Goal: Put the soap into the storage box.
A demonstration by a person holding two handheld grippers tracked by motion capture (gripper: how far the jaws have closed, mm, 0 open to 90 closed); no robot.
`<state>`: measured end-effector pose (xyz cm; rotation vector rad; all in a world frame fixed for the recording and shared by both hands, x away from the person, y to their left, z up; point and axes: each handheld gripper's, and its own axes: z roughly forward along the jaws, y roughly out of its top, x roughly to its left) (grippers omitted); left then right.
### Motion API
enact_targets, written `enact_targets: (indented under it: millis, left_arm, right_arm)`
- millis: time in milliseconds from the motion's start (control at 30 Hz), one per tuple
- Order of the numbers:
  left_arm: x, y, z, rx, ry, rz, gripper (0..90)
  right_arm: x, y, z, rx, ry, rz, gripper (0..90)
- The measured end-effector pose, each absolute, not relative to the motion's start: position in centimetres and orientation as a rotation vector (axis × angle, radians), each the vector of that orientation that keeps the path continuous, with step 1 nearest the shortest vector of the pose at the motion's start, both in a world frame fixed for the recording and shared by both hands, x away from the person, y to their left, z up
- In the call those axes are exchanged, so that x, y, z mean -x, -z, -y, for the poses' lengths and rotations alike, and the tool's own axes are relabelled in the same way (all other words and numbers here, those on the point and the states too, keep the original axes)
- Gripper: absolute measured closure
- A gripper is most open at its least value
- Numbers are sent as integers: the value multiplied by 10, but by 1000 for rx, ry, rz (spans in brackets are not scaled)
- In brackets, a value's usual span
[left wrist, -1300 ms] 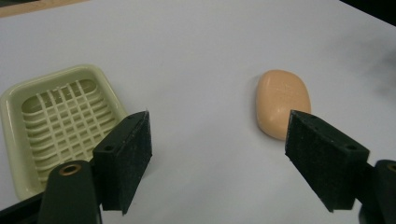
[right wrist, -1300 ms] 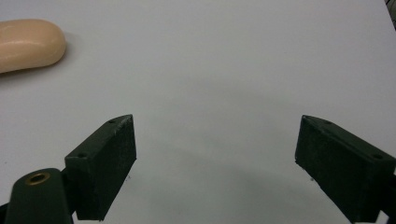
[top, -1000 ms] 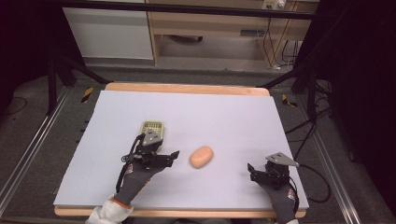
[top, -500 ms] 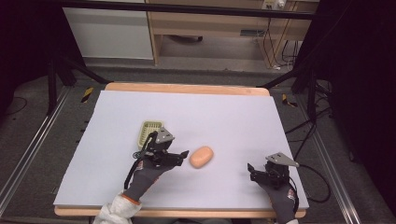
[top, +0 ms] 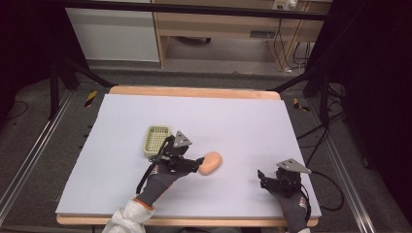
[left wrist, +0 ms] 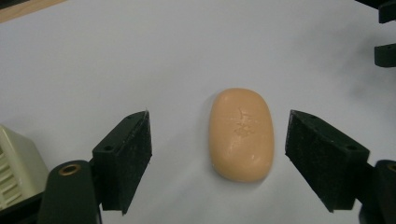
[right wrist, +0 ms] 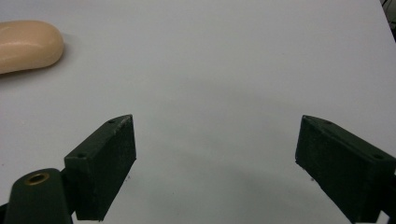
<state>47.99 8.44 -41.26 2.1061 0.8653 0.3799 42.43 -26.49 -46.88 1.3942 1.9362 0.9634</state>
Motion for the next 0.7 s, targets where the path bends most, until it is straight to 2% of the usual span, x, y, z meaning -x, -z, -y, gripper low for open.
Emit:
enact_targets:
  millis: [700]
  left_arm:
    - [-489, 427, -58, -2193, -330, -826, 189]
  right_arm:
    - [-424, 469, 266, -1401, -962, -1939, 125]
